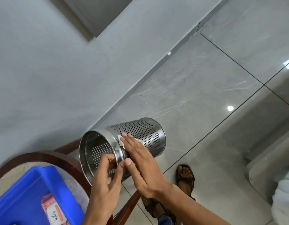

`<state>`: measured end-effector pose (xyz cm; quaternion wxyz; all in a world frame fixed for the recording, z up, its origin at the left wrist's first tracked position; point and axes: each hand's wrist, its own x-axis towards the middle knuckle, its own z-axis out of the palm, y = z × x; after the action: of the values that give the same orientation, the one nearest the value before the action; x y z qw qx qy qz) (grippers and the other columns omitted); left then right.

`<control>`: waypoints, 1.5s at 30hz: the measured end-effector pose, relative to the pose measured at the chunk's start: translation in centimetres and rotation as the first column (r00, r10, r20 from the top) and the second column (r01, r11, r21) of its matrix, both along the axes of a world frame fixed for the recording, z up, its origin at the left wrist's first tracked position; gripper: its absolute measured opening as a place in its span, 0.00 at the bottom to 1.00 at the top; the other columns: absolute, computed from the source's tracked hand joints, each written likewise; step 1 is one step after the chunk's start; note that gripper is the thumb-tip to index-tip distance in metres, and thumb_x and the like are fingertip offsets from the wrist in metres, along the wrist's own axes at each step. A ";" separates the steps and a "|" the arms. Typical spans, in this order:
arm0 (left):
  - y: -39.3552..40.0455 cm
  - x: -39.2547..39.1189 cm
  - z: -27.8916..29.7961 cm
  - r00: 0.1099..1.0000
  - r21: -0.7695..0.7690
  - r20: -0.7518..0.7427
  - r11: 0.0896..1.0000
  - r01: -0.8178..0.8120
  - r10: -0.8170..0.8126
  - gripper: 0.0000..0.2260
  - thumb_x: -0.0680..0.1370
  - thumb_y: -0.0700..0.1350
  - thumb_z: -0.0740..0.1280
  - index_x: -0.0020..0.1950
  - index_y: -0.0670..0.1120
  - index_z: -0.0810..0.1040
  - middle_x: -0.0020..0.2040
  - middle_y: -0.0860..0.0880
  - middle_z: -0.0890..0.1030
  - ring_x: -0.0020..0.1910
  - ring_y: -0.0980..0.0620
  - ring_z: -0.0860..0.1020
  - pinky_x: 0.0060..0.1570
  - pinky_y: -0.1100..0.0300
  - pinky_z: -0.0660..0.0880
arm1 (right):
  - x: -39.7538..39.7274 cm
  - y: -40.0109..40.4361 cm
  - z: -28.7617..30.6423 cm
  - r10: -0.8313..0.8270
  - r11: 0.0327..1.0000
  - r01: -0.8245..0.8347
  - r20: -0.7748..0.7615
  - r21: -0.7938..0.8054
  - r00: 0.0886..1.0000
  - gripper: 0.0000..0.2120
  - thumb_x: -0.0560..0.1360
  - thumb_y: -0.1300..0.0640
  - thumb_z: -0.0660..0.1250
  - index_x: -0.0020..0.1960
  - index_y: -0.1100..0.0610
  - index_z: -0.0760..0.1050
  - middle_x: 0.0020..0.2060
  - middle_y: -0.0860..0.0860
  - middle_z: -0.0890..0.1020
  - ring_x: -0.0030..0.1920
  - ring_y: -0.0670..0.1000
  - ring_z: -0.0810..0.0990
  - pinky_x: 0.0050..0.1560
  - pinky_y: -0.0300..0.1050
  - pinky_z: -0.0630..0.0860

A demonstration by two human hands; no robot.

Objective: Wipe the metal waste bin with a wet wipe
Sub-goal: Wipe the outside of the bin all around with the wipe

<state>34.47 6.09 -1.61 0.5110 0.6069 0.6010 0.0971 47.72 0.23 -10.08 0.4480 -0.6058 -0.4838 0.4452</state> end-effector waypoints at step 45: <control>0.6 1.7 2.9 0.992 0.199 0.108 0.979 0.048 -0.071 0.02 0.86 0.45 0.66 0.56 0.51 0.78 0.47 0.52 0.82 0.45 0.52 0.80 0.44 0.52 0.80 | 0.9 3.9 -1.9 -0.350 0.921 0.343 -0.006 -0.184 0.937 0.30 0.90 0.35 0.48 0.88 0.45 0.65 0.87 0.42 0.68 0.89 0.44 0.62 0.90 0.52 0.59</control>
<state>36.13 6.68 1.33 0.4852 0.6653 0.5397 0.1750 48.62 4.13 -11.95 0.4724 -0.7111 -0.3178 0.4125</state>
